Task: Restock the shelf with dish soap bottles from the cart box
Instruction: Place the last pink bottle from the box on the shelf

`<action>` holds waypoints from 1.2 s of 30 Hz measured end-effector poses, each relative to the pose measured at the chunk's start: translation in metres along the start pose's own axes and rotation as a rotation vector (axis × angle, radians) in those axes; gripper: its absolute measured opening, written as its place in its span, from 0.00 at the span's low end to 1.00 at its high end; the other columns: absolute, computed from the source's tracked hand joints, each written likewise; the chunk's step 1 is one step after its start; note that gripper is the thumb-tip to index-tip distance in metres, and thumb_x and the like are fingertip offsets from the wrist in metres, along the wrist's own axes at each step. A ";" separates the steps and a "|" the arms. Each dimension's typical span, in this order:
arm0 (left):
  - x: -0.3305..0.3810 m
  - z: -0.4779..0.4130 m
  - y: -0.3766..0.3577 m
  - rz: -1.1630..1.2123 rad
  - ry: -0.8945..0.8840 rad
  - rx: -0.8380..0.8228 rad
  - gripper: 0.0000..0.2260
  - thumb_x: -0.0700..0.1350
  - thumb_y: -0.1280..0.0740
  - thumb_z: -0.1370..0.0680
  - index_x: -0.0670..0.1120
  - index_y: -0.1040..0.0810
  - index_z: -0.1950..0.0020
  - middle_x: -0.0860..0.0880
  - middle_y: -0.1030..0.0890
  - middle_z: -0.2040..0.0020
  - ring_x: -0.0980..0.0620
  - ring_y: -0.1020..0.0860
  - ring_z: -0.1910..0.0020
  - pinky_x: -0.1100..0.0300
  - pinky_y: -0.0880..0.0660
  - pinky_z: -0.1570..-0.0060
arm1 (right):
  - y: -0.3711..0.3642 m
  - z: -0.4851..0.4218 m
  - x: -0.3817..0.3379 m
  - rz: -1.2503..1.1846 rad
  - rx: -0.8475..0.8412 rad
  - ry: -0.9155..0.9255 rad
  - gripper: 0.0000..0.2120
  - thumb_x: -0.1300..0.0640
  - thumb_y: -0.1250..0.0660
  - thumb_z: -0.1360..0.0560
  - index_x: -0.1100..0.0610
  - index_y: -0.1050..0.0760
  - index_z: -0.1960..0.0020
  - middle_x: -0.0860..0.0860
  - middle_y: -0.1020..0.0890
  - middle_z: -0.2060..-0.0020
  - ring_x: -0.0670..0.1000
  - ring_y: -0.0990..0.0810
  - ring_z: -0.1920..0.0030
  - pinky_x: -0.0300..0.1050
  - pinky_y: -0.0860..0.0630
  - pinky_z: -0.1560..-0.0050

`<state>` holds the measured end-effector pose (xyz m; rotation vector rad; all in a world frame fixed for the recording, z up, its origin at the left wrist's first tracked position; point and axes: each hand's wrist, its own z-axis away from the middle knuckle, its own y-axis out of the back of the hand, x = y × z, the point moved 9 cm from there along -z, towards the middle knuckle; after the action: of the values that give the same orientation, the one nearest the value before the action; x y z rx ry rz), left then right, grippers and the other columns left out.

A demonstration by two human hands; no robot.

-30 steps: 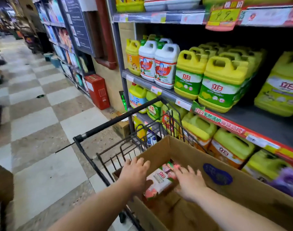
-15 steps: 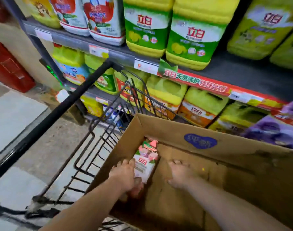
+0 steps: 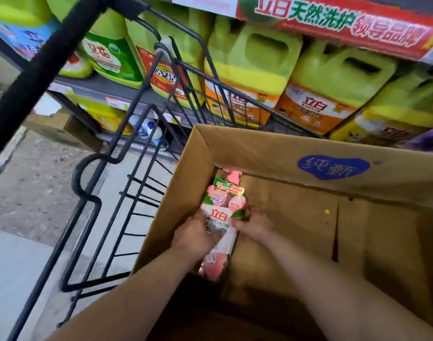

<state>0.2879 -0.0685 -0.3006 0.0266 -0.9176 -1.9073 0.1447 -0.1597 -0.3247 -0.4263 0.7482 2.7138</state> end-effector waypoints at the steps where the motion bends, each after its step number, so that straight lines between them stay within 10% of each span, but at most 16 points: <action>1: 0.000 -0.002 0.003 -0.008 0.002 0.013 0.28 0.60 0.33 0.28 0.49 0.33 0.33 0.46 0.24 0.37 0.45 0.25 0.38 0.56 0.29 0.42 | -0.004 -0.005 0.002 -0.098 -0.006 -0.028 0.33 0.41 0.30 0.30 0.55 0.32 0.31 0.55 0.25 0.35 0.56 0.26 0.36 0.41 0.30 0.39; 11: 0.002 -0.005 0.002 -0.098 -0.050 0.011 0.27 0.62 0.33 0.29 0.51 0.33 0.35 0.46 0.27 0.40 0.45 0.25 0.41 0.57 0.30 0.46 | -0.029 -0.026 0.013 -0.683 -0.006 -0.105 0.28 0.47 0.22 0.37 0.57 0.23 0.42 0.55 0.16 0.48 0.54 0.17 0.49 0.53 0.22 0.43; 19: 0.006 -0.005 -0.020 -0.104 -0.018 -0.097 0.34 0.65 0.31 0.32 0.49 0.36 0.33 0.47 0.31 0.37 0.46 0.28 0.38 0.55 0.30 0.42 | -0.028 -0.017 0.024 -0.714 -0.101 -0.121 0.17 0.50 0.22 0.36 0.55 0.20 0.50 0.53 0.14 0.53 0.50 0.16 0.56 0.41 0.22 0.62; 25: 0.005 -0.014 -0.022 0.264 0.034 -0.178 0.29 0.54 0.26 0.31 0.43 0.35 0.39 0.46 0.23 0.40 0.47 0.23 0.42 0.56 0.26 0.46 | -0.033 -0.013 0.033 -0.771 -0.096 -0.105 0.21 0.47 0.25 0.33 0.56 0.22 0.44 0.55 0.15 0.51 0.54 0.16 0.53 0.50 0.20 0.49; 36: 0.009 -0.012 -0.030 0.305 -0.051 -0.305 0.28 0.49 0.25 0.31 0.45 0.29 0.35 0.48 0.21 0.39 0.50 0.23 0.41 0.55 0.28 0.39 | -0.025 0.015 0.041 -0.834 0.017 -0.038 0.11 0.50 0.25 0.33 0.51 0.22 0.54 0.49 0.16 0.56 0.46 0.17 0.58 0.38 0.24 0.62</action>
<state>0.2651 -0.0752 -0.3246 -0.3273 -0.6152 -1.7459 0.1133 -0.1230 -0.3384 -0.5318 0.4380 1.9231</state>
